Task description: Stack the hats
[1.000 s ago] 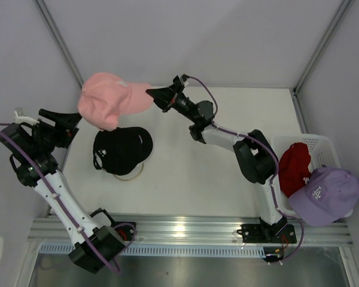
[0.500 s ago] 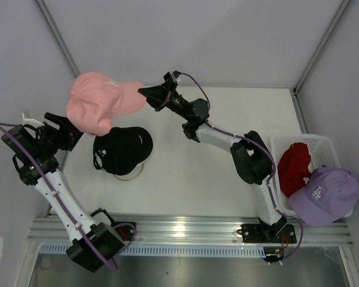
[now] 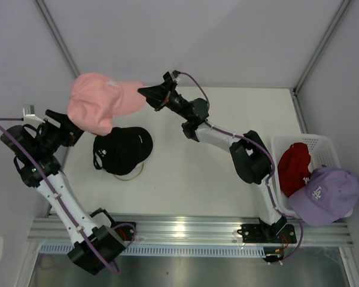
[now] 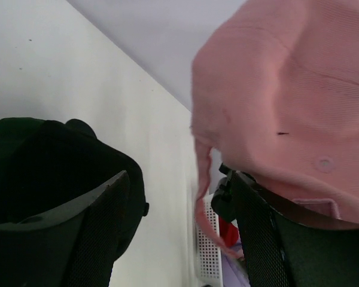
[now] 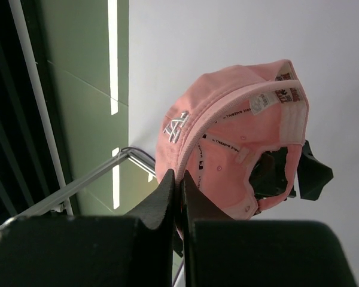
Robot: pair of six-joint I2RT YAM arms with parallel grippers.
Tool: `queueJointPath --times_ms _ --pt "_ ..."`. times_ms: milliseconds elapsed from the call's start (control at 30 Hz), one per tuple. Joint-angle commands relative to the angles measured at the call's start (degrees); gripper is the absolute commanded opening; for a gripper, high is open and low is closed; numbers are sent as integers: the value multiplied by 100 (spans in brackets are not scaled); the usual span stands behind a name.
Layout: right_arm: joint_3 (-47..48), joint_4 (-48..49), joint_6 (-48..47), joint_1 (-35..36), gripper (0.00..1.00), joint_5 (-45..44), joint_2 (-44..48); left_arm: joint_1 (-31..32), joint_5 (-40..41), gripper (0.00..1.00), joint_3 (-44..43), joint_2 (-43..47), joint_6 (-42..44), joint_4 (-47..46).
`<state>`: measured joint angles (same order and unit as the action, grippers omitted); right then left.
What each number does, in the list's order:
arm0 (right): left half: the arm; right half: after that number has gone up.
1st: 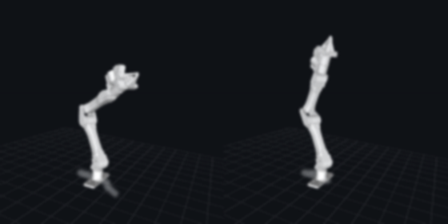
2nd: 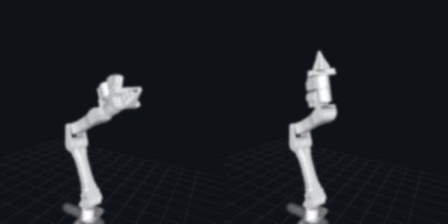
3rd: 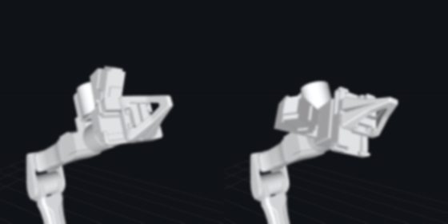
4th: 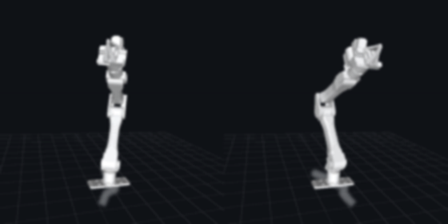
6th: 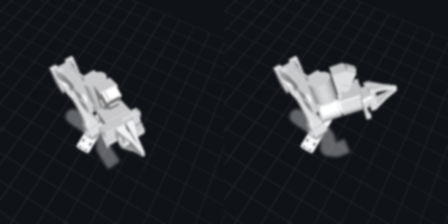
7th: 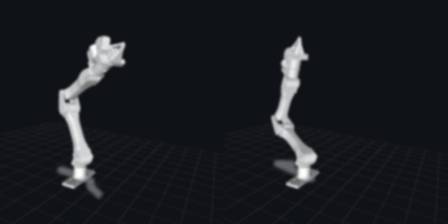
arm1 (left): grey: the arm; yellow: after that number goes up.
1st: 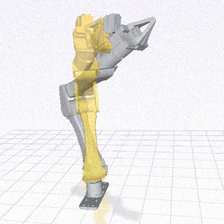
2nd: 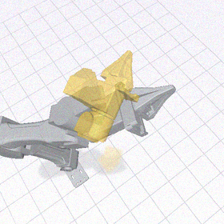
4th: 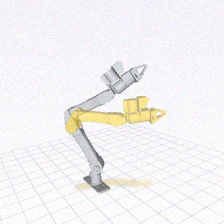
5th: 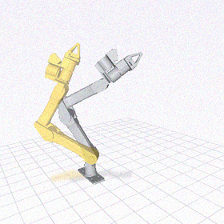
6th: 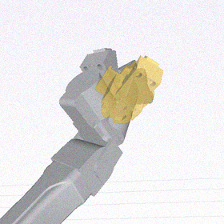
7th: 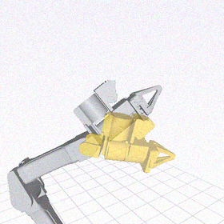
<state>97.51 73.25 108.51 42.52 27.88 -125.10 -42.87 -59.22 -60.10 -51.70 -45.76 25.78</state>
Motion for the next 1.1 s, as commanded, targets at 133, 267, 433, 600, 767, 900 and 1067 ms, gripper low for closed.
queueJointPath --times_ms 133,267,433,600,767,900,1067 --pt "251 1015 48 63 0 51 -76 305 -467 72 -72 152 -214 -504" --pt "286 1077 144 81 0 -10 -155 385 -441 70 -20 143 -162 -442" --pt "303 1051 144 90 0 60 -164 569 -336 55 85 73 -188 -442" --pt "277 963 100 98 0 104 -181 613 -318 39 95 160 -188 -355" --pt "224 928 118 90 0 165 -217 605 -336 5 -28 310 -118 -197" --pt "102 814 30 46 0 244 -182 605 381 1 -509 336 496 897" --pt "-92 726 -102 -104 0 376 -111 596 1578 1 -881 354 1322 1930"
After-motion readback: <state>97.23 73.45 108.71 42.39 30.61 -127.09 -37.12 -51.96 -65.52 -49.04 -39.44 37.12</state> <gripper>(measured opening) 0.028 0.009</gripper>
